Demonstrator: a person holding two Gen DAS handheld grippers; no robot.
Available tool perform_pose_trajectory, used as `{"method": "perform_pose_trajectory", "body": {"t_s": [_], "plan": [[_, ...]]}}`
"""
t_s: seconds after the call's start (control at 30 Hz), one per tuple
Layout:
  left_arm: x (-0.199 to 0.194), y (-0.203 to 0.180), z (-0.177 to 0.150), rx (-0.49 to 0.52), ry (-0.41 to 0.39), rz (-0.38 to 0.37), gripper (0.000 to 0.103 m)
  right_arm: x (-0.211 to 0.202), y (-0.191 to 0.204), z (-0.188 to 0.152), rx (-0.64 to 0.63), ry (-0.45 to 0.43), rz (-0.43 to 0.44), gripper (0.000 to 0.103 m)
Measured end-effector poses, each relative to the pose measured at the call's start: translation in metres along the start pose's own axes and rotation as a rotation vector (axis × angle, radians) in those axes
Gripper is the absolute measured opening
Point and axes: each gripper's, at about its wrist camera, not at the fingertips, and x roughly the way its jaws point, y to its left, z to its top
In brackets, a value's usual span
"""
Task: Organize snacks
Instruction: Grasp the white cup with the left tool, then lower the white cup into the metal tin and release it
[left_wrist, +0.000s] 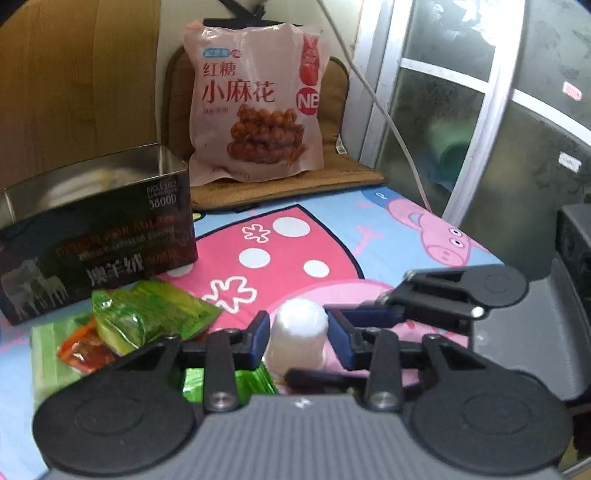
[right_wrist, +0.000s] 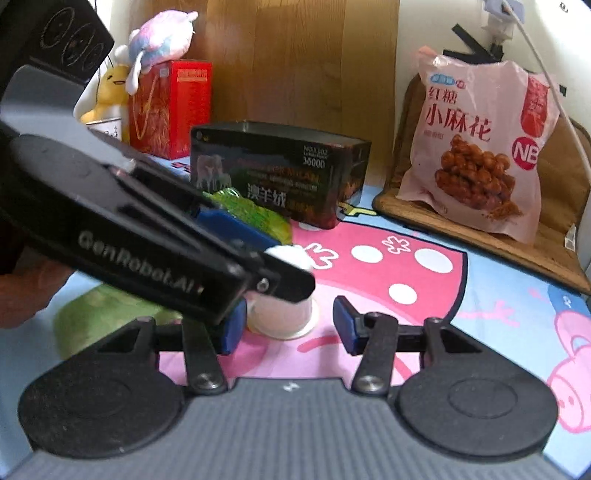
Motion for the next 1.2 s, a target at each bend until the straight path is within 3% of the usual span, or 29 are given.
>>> {"method": "perform_pose_trajectory", "body": {"t_s": [0.1, 0.2, 0.5, 0.63, 0.8, 0.87, 0.97, 1.1, 1.2], "plan": [[-0.007, -0.001, 0.004, -0.002, -0.014, 0.009, 0.033, -0.003, 0.003, 0.003, -0.031, -0.021, 0.004, 0.036], [-0.022, 0.0, 0.013, 0.016, -0.075, 0.032, 0.033, -0.008, 0.009, 0.015, -0.082, -0.087, -0.029, 0.036], [-0.052, 0.061, 0.061, -0.069, -0.276, 0.158, 0.034, 0.034, 0.019, 0.1, -0.232, -0.239, -0.063, 0.036], [-0.052, 0.105, 0.074, -0.134, -0.309, 0.215, 0.034, 0.071, 0.027, 0.134, -0.3, -0.238, -0.052, 0.036], [-0.041, 0.155, 0.072, -0.241, -0.275, 0.262, 0.034, 0.117, 0.042, 0.152, -0.355, -0.178, -0.011, 0.036], [-0.034, 0.167, 0.067, -0.259, -0.25, 0.295, 0.035, 0.133, 0.044, 0.154, -0.353, -0.137, 0.012, 0.036], [-0.033, 0.178, 0.06, -0.302, -0.239, 0.351, 0.035, 0.134, 0.037, 0.16, -0.278, -0.14, 0.034, 0.051], [-0.054, 0.177, 0.047, -0.344, -0.291, 0.328, 0.038, 0.102, 0.017, 0.156, -0.174, -0.168, 0.067, 0.052], [-0.074, 0.166, 0.03, -0.349, -0.321, 0.305, 0.043, 0.066, 0.002, 0.133, -0.101, -0.211, 0.046, 0.052]]}}
